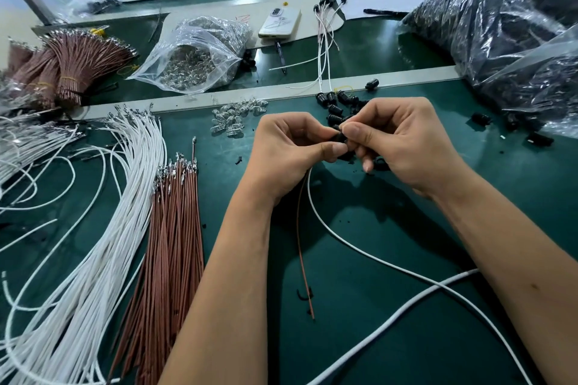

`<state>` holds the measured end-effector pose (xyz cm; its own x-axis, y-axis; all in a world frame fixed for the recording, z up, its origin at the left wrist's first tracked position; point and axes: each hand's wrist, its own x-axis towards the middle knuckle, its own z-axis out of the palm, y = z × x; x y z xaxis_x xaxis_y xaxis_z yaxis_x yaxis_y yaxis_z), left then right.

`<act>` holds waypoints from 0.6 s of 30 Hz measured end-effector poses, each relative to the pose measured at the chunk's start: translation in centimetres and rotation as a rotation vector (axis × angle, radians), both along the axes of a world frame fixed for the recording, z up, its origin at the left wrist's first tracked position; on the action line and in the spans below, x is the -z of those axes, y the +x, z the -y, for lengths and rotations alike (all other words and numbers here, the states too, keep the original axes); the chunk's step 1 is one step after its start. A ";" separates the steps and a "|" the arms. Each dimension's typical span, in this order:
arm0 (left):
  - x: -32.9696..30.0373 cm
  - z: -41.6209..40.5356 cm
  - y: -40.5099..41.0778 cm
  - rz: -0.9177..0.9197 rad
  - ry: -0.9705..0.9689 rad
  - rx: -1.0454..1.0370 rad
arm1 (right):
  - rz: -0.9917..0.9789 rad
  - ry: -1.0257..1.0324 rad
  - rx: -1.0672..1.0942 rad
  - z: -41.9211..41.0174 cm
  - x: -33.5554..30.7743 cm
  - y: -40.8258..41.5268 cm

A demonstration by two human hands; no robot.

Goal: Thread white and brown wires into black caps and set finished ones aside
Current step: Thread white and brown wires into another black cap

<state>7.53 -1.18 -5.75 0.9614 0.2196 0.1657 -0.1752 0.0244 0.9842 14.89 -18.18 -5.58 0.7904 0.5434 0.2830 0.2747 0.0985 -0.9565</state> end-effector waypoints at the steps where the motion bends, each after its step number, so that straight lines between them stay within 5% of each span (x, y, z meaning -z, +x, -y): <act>1: 0.1 0.0 0.0 0.001 0.014 -0.008 | -0.004 -0.004 0.000 0.0 0.1 0.0; 18: -0.1 1.2 0.1 0.063 -0.021 -0.072 | -0.177 0.102 -0.043 -0.2 0.0 -0.2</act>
